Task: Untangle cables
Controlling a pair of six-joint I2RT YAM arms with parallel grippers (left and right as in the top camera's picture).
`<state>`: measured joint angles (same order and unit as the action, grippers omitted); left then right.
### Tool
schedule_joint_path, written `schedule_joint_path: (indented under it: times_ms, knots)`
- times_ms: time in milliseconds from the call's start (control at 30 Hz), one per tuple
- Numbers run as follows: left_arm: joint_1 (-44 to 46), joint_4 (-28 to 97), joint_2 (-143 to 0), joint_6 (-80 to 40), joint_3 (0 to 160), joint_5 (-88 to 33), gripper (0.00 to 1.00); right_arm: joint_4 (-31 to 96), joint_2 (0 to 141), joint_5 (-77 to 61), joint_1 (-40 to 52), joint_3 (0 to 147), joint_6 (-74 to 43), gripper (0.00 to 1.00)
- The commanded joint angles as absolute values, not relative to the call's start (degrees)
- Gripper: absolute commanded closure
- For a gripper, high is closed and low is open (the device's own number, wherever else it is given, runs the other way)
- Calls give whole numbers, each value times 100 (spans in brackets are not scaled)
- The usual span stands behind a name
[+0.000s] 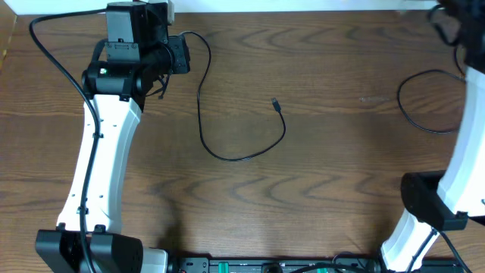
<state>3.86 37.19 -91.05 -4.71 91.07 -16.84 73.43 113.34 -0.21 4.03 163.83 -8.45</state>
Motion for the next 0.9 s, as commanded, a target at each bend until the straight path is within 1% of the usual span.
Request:
schedule_joint_path:
  times_ms: [0, 200, 300, 467, 667, 867]
  knots:
    - [386, 3726, -9150, -506, 9043, -1750, 92, 7199, 11430, 419, -40, 16274, -692, 99]
    - [386, 3726, -9209, -506, 9041, -1752, 92, 7072, 11445, 412, -976, 16024, -652, 99]
    - [401, 3723, -9312, -506, 9041, -1752, 92, 6681, 11452, 390, -1743, 15904, -652, 99]
    - [429, 3726, -9476, -528, 9041, -1754, 93, 6010, 11509, 390, -2399, 15450, -537, 99]
    - [600, 3704, -9533, -526, 9041, -1752, 92, 5673, 11784, 368, -3009, 14741, -504, 99]
    - [751, 3658, -9539, -526, 9041, -1734, 93, 5701, 12283, 172, -3299, 14009, -504, 99]
